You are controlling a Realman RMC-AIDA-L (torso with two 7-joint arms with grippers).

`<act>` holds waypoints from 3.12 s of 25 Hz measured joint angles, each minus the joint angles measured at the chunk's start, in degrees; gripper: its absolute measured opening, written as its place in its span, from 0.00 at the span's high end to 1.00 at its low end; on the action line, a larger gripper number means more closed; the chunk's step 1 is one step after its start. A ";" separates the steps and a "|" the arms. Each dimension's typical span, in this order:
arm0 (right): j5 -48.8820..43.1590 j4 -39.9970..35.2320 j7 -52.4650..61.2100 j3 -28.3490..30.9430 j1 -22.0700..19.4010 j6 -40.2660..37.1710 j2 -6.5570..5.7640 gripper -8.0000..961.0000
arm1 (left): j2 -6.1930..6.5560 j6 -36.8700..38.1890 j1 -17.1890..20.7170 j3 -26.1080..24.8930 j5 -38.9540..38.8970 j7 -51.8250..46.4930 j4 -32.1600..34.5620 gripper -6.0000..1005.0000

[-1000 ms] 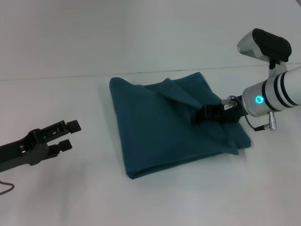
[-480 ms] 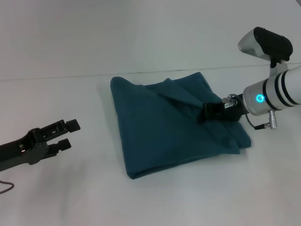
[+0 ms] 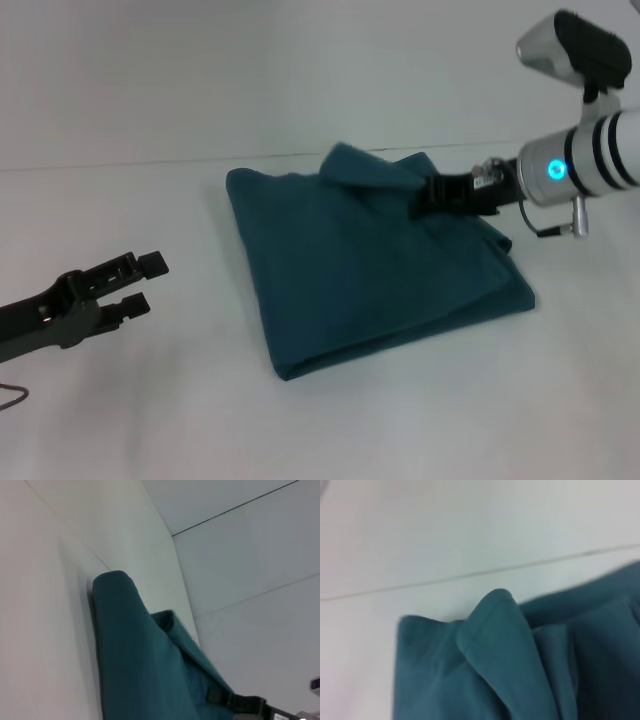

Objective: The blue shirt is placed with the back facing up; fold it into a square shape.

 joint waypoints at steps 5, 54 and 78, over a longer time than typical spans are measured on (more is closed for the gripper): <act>-0.41 -3.20 0.89 -0.17 1.05 -3.15 0.03 0.92 | 0.10 0.05 0.13 -0.31 -0.01 -0.11 0.02 0.05; -24.67 -4.70 12.58 0.26 1.48 4.71 0.01 0.31 | 0.15 -0.73 -0.08 -1.13 -2.15 -0.01 -1.30 0.05; -5.93 -2.40 2.53 -0.09 0.98 1.58 -0.11 0.13 | 0.18 -0.97 0.10 -1.84 -2.18 0.07 -1.29 0.05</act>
